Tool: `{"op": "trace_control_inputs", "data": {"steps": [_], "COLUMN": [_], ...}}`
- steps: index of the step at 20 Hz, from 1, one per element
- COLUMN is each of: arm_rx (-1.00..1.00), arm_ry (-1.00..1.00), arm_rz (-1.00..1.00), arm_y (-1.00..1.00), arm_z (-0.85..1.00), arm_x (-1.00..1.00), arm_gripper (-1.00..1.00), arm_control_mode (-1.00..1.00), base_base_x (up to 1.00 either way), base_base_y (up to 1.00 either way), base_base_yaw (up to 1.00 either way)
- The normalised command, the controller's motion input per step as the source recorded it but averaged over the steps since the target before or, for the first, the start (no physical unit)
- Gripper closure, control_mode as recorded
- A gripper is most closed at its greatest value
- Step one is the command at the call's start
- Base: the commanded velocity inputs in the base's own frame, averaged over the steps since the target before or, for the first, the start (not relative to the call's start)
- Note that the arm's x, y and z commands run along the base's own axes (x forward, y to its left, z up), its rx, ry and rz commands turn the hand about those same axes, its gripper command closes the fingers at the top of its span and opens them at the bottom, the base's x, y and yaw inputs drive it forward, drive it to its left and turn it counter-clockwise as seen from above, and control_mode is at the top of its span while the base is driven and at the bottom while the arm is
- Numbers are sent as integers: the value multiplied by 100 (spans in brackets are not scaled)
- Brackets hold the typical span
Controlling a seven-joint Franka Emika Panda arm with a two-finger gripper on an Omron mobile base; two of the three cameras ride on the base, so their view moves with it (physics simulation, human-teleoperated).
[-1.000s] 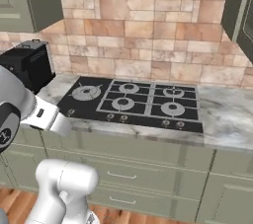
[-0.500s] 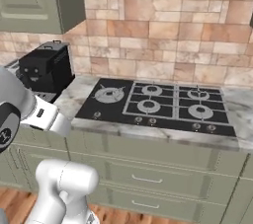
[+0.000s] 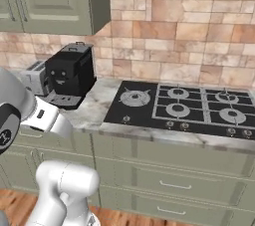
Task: Pick the boxed food and cereal from the counter and place them in the cabinets closest to them.
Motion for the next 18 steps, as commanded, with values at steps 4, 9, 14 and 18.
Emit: {"op": "trace_control_inputs", "data": {"steps": [4, 9, 14, 18], "arm_rx": [0, 0, 0, 0], "arm_ry": [0, 0, 0, 0], "arm_rz": [0, 0, 0, 0], "arm_y": [0, 0, 0, 0], "arm_z": [0, 0, 0, 0], "arm_x": [0, 0, 0, 0], "arm_gripper": [-100, -100, -100, -100], "arm_control_mode": [100, 100, 100, 100], "base_base_x": [-6, -8, -8, -8], "base_base_y": [62, 61, 60, 59], "base_base_yaw": [0, 0, 0, 0]}}
